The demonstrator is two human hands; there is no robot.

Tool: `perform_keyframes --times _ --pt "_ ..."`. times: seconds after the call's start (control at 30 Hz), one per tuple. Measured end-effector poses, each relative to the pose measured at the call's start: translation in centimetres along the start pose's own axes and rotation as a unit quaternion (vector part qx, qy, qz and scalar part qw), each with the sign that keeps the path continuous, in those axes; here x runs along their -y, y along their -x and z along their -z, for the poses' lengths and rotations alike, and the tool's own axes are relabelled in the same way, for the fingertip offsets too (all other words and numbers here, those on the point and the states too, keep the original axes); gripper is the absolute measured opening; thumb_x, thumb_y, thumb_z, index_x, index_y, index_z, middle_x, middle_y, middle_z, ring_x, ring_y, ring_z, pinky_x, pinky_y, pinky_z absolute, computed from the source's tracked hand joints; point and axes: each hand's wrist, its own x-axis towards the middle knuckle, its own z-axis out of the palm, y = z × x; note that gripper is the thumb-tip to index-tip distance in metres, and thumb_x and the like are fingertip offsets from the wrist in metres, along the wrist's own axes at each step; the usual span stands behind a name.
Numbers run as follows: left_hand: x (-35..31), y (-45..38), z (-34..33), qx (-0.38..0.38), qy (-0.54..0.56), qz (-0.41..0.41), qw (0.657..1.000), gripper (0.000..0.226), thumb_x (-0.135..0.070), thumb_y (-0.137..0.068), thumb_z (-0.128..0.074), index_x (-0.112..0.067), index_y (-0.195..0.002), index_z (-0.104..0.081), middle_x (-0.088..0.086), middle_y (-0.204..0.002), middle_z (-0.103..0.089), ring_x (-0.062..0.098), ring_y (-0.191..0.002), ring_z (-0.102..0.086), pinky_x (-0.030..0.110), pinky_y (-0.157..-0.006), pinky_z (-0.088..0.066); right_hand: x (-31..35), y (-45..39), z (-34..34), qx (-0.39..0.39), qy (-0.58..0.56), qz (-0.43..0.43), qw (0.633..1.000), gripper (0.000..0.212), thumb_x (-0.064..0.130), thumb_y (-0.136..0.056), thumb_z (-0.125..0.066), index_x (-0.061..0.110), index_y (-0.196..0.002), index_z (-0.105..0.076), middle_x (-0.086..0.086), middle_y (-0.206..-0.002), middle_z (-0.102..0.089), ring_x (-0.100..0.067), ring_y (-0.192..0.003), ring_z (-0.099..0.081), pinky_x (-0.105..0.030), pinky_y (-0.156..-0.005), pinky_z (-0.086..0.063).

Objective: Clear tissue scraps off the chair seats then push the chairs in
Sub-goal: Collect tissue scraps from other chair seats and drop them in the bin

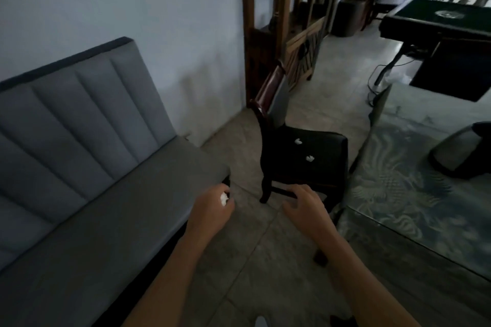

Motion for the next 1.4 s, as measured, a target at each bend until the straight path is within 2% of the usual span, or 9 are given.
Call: perform_keyframes --times 0.1,0.23,0.37,0.47,0.63,0.83,1.03,1.3,1.4 --pt "-2.9 -5.0 -2.5 0.024 -0.014 -0.038 0.999 0.024 -0.015 -0.085 -0.071 -0.006 -0.108 -0.071 0.013 -0.105 -0.070 0.029 -0.093 -0.064 0.031 -0.079 -0.047 -1.7 -3.6 1.8 -0.022 -0.010 -0.005 1.000 0.047 0.036 -0.092 -0.060 0.020 -0.136 -0.053 0.000 -0.136 -0.052 -0.020 -0.124 -0.050 -0.026 -0.093 -0.042" --pt "-4.6 -10.7 -5.5 0.036 -0.004 -0.066 0.997 0.025 -0.011 -0.081 -0.074 -0.004 -0.105 -0.072 0.015 -0.103 -0.072 0.030 -0.093 -0.067 0.030 -0.083 -0.048 -4.4 -7.7 3.6 -0.025 -0.014 -0.026 0.999 0.049 0.037 -0.093 -0.059 0.019 -0.138 -0.051 -0.001 -0.135 -0.051 -0.021 -0.124 -0.048 -0.032 -0.097 -0.046" --pt "-4.7 -16.2 -8.9 0.059 0.002 -0.073 0.996 0.022 -0.009 -0.079 -0.075 -0.005 -0.101 -0.073 0.013 -0.099 -0.072 0.028 -0.089 -0.067 0.024 -0.080 -0.042 -6.7 -12.1 4.3 -0.034 -0.011 -0.053 0.998 0.050 0.036 -0.092 -0.060 0.018 -0.137 -0.051 -0.001 -0.134 -0.051 -0.021 -0.124 -0.049 -0.033 -0.097 -0.047" --pt "-4.9 -20.7 -11.8 0.094 0.004 -0.080 0.992 0.027 -0.015 -0.079 -0.076 -0.008 -0.105 -0.072 0.011 -0.101 -0.072 0.026 -0.091 -0.066 0.026 -0.080 -0.044 -8.0 -15.9 4.5 -0.049 -0.003 -0.076 0.996 0.049 0.037 -0.091 -0.061 0.018 -0.136 -0.053 -0.002 -0.133 -0.052 -0.022 -0.123 -0.050 -0.035 -0.097 -0.048" --pt "-6.1 -29.1 -15.5 0.134 0.015 -0.098 0.986 0.028 -0.026 -0.084 -0.071 -0.019 -0.111 -0.067 -0.007 -0.098 -0.058 0.011 -0.085 -0.057 0.026 -0.072 -0.045 -9.9 -22.9 5.8 -0.059 0.014 -0.113 0.992 0.050 0.039 -0.092 -0.060 0.020 -0.137 -0.050 -0.001 -0.132 -0.052 -0.024 -0.121 -0.050 -0.033 -0.094 -0.047" --pt "-8.6 -38.5 -18.6 0.165 0.023 -0.123 0.978 0.026 -0.023 -0.086 -0.070 -0.016 -0.111 -0.067 -0.001 -0.102 -0.058 0.017 -0.089 -0.059 0.024 -0.070 -0.042 -11.2 -30.8 8.3 -0.086 0.021 -0.143 0.986 0.051 0.038 -0.092 -0.059 0.019 -0.139 -0.049 -0.002 -0.134 -0.051 -0.024 -0.123 -0.049 -0.033 -0.097 -0.044" --pt "-11.5 -44.1 -21.7 0.186 0.047 -0.147 0.970 0.026 -0.021 -0.087 -0.070 -0.017 -0.113 -0.067 -0.005 -0.104 -0.057 0.010 -0.090 -0.057 0.021 -0.075 -0.043 -12.7 -36.3 10.1 -0.088 0.026 -0.159 0.983 0.054 0.039 -0.093 -0.057 0.020 -0.142 -0.044 -0.003 -0.140 -0.048 -0.026 -0.128 -0.045 -0.037 -0.100 -0.043" --pt "-14.3 -50.5 -28.4 0.211 0.040 -0.108 0.971 0.028 -0.021 -0.087 -0.070 -0.014 -0.114 -0.067 0.002 -0.108 -0.060 0.018 -0.095 -0.061 0.031 -0.081 -0.053 -18.7 -44.3 12.5 -0.069 0.010 -0.166 0.984 0.055 0.038 -0.094 -0.057 0.020 -0.144 -0.042 -0.003 -0.142 -0.045 -0.026 -0.129 -0.045 -0.037 -0.101 -0.045" --pt "-15.4 -52.6 -30.6 0.203 0.034 -0.086 0.975 0.028 -0.022 -0.086 -0.070 -0.016 -0.114 -0.067 0.000 -0.107 -0.058 0.016 -0.094 -0.060 0.029 -0.081 -0.051 -21.2 -47.4 13.4 -0.056 0.002 -0.157 0.986 0.055 0.037 -0.094 -0.058 0.019 -0.143 -0.043 -0.004 -0.142 -0.046 -0.027 -0.129 -0.045 -0.038 -0.102 -0.045"
